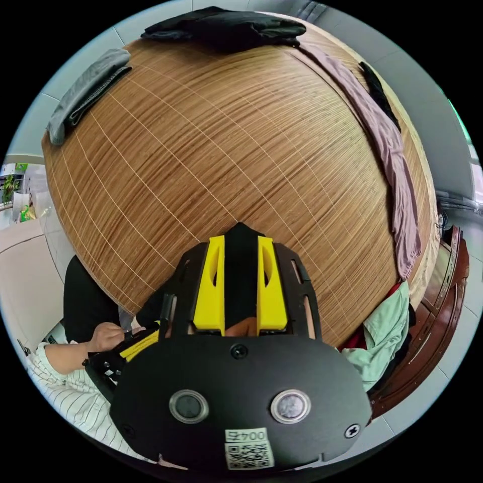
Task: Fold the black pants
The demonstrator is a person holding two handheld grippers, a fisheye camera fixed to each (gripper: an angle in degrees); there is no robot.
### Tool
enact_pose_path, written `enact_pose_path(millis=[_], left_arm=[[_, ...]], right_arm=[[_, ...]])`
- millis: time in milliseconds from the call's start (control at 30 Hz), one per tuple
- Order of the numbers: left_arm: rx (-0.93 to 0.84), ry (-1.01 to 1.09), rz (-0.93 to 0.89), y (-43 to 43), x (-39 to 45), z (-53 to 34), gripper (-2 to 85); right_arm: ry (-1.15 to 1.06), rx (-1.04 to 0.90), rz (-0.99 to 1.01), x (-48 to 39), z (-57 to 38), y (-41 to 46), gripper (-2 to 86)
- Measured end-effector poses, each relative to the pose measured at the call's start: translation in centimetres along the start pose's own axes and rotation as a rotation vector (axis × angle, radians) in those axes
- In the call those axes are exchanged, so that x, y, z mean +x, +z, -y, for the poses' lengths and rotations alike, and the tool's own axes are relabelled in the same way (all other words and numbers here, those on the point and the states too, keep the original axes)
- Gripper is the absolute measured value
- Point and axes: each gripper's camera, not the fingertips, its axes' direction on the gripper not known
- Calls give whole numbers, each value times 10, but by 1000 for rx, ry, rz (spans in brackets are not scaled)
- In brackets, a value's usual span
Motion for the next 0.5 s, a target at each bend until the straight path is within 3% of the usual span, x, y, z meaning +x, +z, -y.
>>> enact_pose_path(millis=[233,300,500], left_arm=[[25,21,23,-2,2,-8,1],[27,7,3,-2,-3,-10,2],[33,-40,-48,-2,-15,-13,2]], right_arm=[[42,-107,19,6,24,22,102],[41,-127,56,10,23,30,59],[179,8,136,40,-1,31,12]])
